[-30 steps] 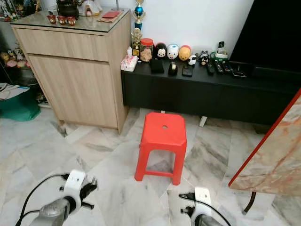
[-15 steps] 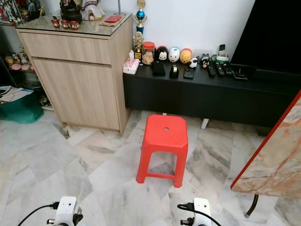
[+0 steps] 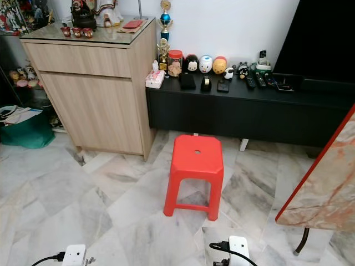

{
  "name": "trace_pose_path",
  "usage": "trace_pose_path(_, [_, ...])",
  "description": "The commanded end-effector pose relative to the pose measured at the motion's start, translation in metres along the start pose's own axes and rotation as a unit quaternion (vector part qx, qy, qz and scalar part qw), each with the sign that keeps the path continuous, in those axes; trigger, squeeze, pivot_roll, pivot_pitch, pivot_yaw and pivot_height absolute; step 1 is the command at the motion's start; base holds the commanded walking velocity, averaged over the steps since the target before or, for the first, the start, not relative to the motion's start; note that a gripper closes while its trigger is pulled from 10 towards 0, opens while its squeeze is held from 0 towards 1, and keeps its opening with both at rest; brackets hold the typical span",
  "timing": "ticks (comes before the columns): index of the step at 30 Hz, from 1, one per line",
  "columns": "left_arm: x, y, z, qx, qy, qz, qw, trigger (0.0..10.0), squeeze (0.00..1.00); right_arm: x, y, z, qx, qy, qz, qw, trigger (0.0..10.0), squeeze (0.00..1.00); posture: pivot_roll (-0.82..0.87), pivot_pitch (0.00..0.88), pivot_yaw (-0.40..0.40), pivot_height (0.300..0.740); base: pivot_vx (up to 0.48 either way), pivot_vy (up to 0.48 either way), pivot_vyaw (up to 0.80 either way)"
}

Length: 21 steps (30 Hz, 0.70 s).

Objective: Hang keys on a hook

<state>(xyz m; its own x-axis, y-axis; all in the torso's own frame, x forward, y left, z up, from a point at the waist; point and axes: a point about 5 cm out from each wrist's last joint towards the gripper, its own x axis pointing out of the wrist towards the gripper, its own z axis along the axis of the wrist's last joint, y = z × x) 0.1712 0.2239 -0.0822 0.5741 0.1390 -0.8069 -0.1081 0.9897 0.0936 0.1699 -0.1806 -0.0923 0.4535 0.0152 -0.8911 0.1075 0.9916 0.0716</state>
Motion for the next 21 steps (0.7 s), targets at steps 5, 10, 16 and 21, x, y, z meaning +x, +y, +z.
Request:
trace_pose_path(5, [0.002, -0.002, 0.009, 0.009, -0.005, -0.003, 1.000, 10.0, 0.00, 0.000, -0.005, 0.006, 0.015, -0.008, -0.017, 1.000, 10.0, 0.00, -0.01, 0.000, -0.024, 0.740, 0.000, -0.415, 0.00])
trace_pose_path(10, [0.004, 0.000, 0.021, 0.032, -0.010, -0.004, 0.999, 10.0, 0.00, 0.001, 0.000, 0.018, 0.025, -0.024, -0.018, 0.999, 10.0, 0.00, -0.01, 0.000, -0.011, 0.740, 0.000, -0.421, -0.23])
trace_pose_path(16, [0.006, -0.001, 0.034, 0.025, -0.020, 0.002, 0.999, 10.0, 0.00, 0.002, 0.007, 0.030, 0.024, -0.035, -0.011, 0.999, 10.0, 0.00, -0.01, 0.000, -0.008, 0.740, 0.000, -0.424, -0.39])
trace_pose_path(21, [0.006, -0.002, 0.028, 0.016, -0.011, 0.001, 1.000, 10.0, 0.00, 0.002, 0.009, 0.030, 0.029, -0.039, -0.005, 0.999, 10.0, 0.00, -0.01, 0.000, -0.009, 0.740, 0.000, -0.425, 0.00])
